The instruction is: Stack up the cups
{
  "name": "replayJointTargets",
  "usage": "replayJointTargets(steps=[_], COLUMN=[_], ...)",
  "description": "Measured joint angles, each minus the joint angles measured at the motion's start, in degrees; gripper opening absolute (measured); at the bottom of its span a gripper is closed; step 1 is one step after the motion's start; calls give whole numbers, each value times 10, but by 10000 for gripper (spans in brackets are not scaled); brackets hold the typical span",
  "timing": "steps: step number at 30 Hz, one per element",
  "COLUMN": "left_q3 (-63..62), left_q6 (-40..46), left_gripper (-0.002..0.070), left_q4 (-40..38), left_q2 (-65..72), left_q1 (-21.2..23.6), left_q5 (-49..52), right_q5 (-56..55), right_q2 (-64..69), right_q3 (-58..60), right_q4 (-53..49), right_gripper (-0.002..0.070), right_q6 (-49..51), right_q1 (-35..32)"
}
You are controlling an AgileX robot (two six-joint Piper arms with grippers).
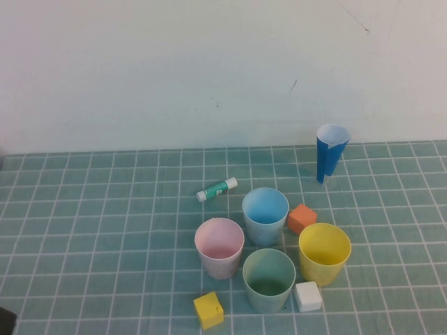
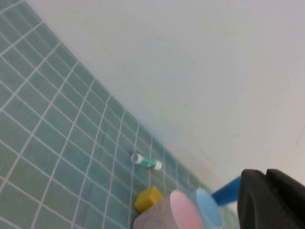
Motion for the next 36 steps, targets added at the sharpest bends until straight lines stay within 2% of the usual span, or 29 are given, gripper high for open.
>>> replayJointTargets(steps=[3,6,13,16,22,25,31,36], left_q3=[-42,-118,-291,-358,-446,-476,-546,-629], left_q6=[106,177,281,302,300,269,157,117], left_gripper=[-2,-2,-2,-2,-2,-2,-2,-2], left_q4=[21,59,177,216,287,331,477,529], left_q2=[16,80,294,367,489,541,661,773], left_q1=[0,0,0,-18,-111,-164,-279,-319], left_q5=[68,117,251,285,316,325,363,394], right_q5=[0,0,0,0,-2,-2,-2,-8], right_q2=[0,0,0,0,0,0,0,0], right_q3=[0,0,0,0,0,0,1,1], right_q4=[0,0,0,0,30,121,376,441], right_gripper=[-3,-3,-3,-3,-3,-3,-3,-3], right_q6=[0,0,0,-2,2,18,47,49], right_q1=[0,0,0,0,0,0,0,0])
